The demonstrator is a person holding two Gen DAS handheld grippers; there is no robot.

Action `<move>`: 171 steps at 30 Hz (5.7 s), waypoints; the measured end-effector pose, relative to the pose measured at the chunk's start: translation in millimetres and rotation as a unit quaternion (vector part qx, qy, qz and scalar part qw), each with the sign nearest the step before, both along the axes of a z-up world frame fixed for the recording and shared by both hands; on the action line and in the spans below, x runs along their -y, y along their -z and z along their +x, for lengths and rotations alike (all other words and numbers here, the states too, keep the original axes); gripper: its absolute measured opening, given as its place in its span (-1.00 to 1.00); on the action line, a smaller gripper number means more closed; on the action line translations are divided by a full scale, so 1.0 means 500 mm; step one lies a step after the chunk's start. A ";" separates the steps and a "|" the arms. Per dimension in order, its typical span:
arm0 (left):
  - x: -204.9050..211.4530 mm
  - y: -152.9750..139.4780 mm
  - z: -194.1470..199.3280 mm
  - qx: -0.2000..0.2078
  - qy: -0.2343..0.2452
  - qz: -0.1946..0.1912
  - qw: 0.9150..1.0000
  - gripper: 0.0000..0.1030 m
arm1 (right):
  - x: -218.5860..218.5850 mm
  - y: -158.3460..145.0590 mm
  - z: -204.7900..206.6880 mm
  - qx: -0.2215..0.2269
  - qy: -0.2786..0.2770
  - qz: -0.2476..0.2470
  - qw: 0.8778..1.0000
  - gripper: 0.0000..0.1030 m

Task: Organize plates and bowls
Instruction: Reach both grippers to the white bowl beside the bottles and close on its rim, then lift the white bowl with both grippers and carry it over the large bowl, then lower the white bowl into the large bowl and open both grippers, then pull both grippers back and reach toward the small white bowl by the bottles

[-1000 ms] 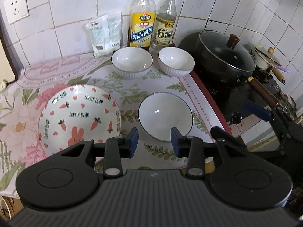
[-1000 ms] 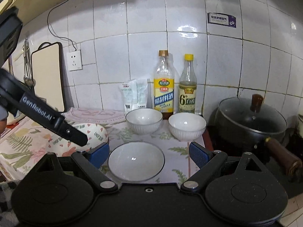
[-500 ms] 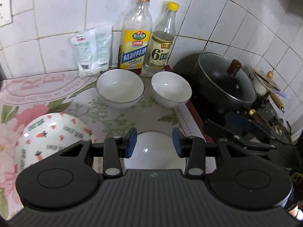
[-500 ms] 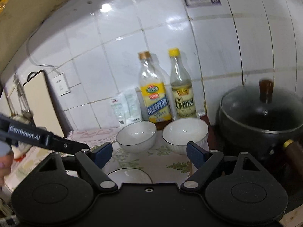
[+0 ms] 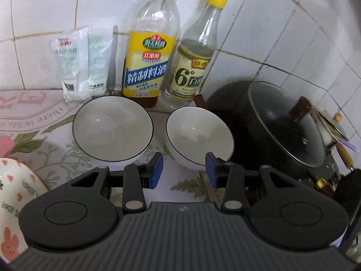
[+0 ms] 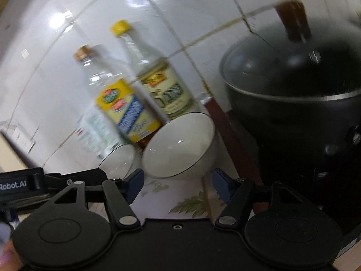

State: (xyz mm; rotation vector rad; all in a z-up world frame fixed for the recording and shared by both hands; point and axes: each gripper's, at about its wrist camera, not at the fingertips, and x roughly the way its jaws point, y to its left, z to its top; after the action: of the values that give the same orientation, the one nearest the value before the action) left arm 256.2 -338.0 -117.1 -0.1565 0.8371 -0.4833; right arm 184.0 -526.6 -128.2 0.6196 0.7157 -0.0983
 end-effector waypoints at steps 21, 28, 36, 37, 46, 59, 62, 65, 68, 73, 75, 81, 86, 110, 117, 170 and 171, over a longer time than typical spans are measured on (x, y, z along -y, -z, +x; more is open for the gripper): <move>0.052 0.109 0.115 -0.133 -0.093 -0.029 0.986 -0.46 | 0.006 0.044 0.077 -0.083 0.125 0.028 0.988 -0.41; 0.055 0.126 0.124 -0.143 -0.090 -0.037 0.985 -0.69 | 0.015 0.071 0.094 -0.104 0.138 0.058 0.983 -0.51; 0.064 0.105 0.100 -0.134 -0.060 0.019 0.989 -0.73 | 0.004 0.056 0.069 -0.118 0.144 0.079 0.979 -0.59; 0.062 0.099 0.093 -0.132 -0.058 0.023 0.989 -0.73 | 0.004 0.053 0.062 -0.122 0.145 0.088 0.978 -0.60; 0.046 0.020 0.020 -0.103 -0.023 0.043 0.993 -0.73 | -0.014 -0.018 -0.002 -0.120 0.154 0.119 0.974 -0.60; -0.031 -0.057 -0.110 -0.077 -0.010 0.053 0.996 -0.73 | -0.092 -0.114 -0.097 -0.102 0.115 0.113 0.982 -0.62; -0.044 -0.066 -0.134 -0.075 -0.011 0.058 0.995 -0.73 | -0.109 -0.126 -0.118 -0.103 0.108 0.108 0.983 -0.62; -0.058 -0.074 -0.156 -0.066 -0.009 0.060 0.996 -0.74 | -0.123 -0.134 -0.137 -0.103 0.101 0.103 0.984 -0.62; -0.075 -0.079 -0.177 -0.065 -0.008 0.059 0.996 -0.73 | -0.133 -0.142 -0.157 -0.102 0.096 0.103 0.985 -0.62; -0.093 -0.077 -0.203 -0.067 -0.007 0.058 0.996 -0.74 | -0.153 -0.154 -0.184 -0.105 0.089 0.088 0.987 -0.61; -0.102 -0.073 -0.212 -0.068 -0.008 0.058 0.996 -0.73 | -0.159 -0.154 -0.192 -0.106 0.087 0.087 0.987 -0.61; -0.125 -0.049 -0.227 -0.087 -0.011 0.058 0.994 -0.74 | -0.184 -0.142 -0.209 -0.119 0.076 0.070 0.988 -0.61; -0.143 -0.025 -0.231 -0.103 -0.017 0.057 0.993 -0.74 | -0.200 -0.127 -0.215 -0.125 0.063 0.059 0.988 -0.60; -0.201 0.065 -0.184 -0.167 -0.040 0.002 0.985 -0.75 | -0.277 -0.089 -0.181 -0.117 -0.009 -0.099 0.988 -0.56; -0.202 0.072 -0.171 -0.179 -0.046 0.006 0.983 -0.74 | -0.297 -0.084 -0.167 -0.111 -0.034 -0.152 0.982 -0.51; -0.232 0.049 -0.174 -0.170 -0.066 -0.018 0.983 -0.88 | -0.259 -0.079 -0.190 -0.031 -0.065 -0.175 0.982 -0.54; -0.231 0.049 -0.175 -0.169 -0.065 -0.019 0.983 -0.88 | -0.263 -0.079 -0.189 -0.034 -0.066 -0.182 0.980 -0.54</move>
State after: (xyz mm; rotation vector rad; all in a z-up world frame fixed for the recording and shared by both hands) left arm 168.5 -222.4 -141.4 -0.3328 1.1420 -0.3545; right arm 89.7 -395.3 -88.8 0.2184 0.7795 -0.1242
